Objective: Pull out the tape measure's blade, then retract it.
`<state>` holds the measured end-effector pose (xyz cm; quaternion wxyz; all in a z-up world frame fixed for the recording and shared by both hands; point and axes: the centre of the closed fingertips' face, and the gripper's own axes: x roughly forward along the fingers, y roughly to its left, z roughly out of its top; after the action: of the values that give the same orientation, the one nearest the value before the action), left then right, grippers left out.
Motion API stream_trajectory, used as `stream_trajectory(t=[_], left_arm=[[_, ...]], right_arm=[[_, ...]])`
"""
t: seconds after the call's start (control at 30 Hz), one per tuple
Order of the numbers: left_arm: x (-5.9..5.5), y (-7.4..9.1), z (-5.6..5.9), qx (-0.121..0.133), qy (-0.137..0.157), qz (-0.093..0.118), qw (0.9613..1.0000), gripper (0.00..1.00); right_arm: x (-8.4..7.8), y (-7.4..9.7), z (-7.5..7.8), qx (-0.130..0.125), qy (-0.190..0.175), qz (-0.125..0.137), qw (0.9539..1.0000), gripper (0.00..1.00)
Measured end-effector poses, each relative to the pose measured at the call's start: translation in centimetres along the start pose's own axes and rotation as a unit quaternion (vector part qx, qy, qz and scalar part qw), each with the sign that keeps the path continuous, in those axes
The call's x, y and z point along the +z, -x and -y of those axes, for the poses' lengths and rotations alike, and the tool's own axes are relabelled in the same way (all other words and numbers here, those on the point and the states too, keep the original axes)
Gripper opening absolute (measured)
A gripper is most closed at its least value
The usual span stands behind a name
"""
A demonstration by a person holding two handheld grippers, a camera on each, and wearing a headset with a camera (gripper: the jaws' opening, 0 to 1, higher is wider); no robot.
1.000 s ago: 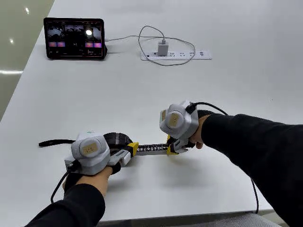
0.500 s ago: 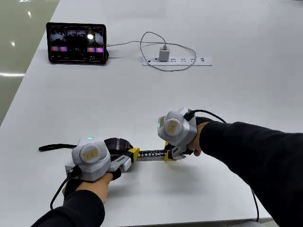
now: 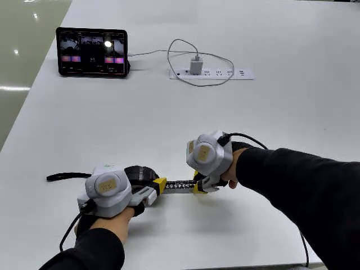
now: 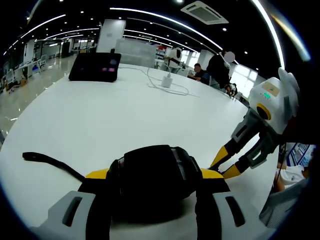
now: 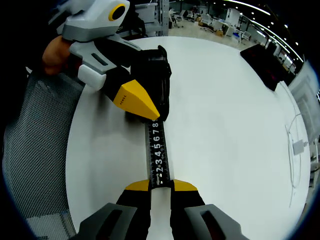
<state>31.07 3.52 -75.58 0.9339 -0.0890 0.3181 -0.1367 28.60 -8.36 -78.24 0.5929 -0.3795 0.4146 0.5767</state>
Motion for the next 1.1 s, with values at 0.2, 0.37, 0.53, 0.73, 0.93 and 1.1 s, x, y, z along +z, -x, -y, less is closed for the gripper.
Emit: stream_trajectory(t=[0.2,0.37,0.53,0.73,0.93,1.1], left_arm=[[0.03,-0.04,-0.01,0.000,0.000,0.000,1.0000,0.64],[0.03,0.03,-0.02,-0.001,0.004,-0.001,1.0000,0.64],[0.04,0.12,-0.07,-0.004,0.008,0.002,1.0000,0.63],[0.10,0.22,-0.06,-0.010,0.013,0.006,0.9998,0.63],[0.09,0.23,-0.03,-0.016,0.015,0.006,0.9997,0.63],[0.04,0.23,0.00,-0.018,0.015,0.003,0.9997,0.63]], right_arm=[[0.27,-0.08,0.03,0.000,0.002,0.003,1.0000,0.10],[0.48,-0.14,-0.04,-0.001,0.005,0.005,1.0000,0.10],[0.72,-0.20,-0.08,0.001,0.003,0.009,1.0000,0.10],[0.85,-0.24,-0.09,0.005,0.004,0.013,0.9999,0.11],[0.89,-0.28,-0.13,0.007,0.006,0.016,0.9998,0.10],[0.89,-0.30,-0.14,0.005,0.005,0.013,0.9999,0.10]])
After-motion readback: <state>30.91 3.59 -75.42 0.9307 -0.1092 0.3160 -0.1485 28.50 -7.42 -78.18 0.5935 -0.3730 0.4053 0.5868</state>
